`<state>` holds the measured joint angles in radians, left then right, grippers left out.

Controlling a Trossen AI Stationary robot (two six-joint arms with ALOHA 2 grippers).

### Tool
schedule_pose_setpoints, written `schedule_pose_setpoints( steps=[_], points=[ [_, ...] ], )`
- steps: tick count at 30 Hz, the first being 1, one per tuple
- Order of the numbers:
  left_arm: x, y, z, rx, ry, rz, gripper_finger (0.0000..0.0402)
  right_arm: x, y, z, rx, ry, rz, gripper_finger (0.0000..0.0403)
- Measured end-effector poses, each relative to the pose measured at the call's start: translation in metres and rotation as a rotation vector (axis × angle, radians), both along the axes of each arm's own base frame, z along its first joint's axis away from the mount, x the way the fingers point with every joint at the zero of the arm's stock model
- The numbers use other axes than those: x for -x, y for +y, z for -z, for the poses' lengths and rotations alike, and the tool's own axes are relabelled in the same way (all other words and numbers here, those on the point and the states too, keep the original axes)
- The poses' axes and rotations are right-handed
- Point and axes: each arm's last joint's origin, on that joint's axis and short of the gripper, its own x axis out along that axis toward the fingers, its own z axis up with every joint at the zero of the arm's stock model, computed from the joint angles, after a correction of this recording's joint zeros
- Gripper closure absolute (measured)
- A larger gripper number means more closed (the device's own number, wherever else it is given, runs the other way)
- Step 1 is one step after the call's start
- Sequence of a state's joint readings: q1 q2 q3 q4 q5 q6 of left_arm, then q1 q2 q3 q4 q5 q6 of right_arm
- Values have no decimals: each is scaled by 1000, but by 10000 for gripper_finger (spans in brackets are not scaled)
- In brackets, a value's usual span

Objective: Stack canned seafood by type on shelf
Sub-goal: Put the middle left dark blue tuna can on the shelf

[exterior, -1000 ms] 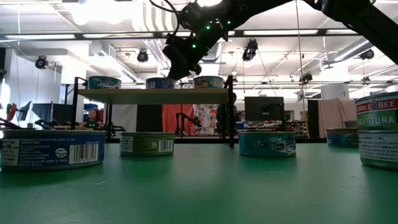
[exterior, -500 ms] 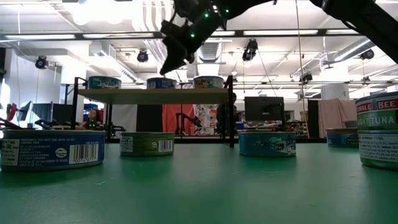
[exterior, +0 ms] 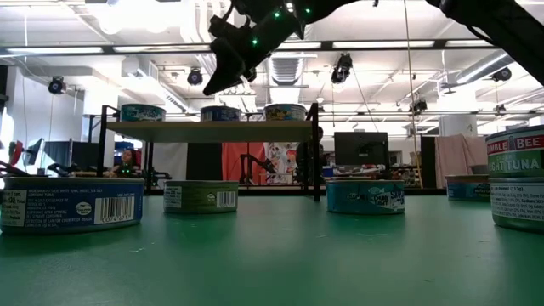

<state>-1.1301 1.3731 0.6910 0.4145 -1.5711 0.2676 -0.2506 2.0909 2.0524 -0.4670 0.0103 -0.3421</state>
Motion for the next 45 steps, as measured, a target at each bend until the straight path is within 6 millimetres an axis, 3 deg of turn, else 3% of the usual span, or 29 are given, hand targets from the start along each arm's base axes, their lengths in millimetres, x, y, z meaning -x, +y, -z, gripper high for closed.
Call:
schedule_pose_setpoints(
  steps=[11,24,30,40,45],
  points=[
    [0,0,0,1,0,0,214,-9,-20,20,9,-20,42,394],
    [0,0,0,0,0,0,214,-9,-30,27,9,-13,62,394],
    [0,0,0,0,0,0,214,-10,-32,27,-3,-32,93,394],
    [0,0,0,0,0,0,214,-5,-49,26,-42,-71,299,394],
    [0,0,0,0,0,0,214,3,-50,12,-29,-72,295,394]
  ],
)
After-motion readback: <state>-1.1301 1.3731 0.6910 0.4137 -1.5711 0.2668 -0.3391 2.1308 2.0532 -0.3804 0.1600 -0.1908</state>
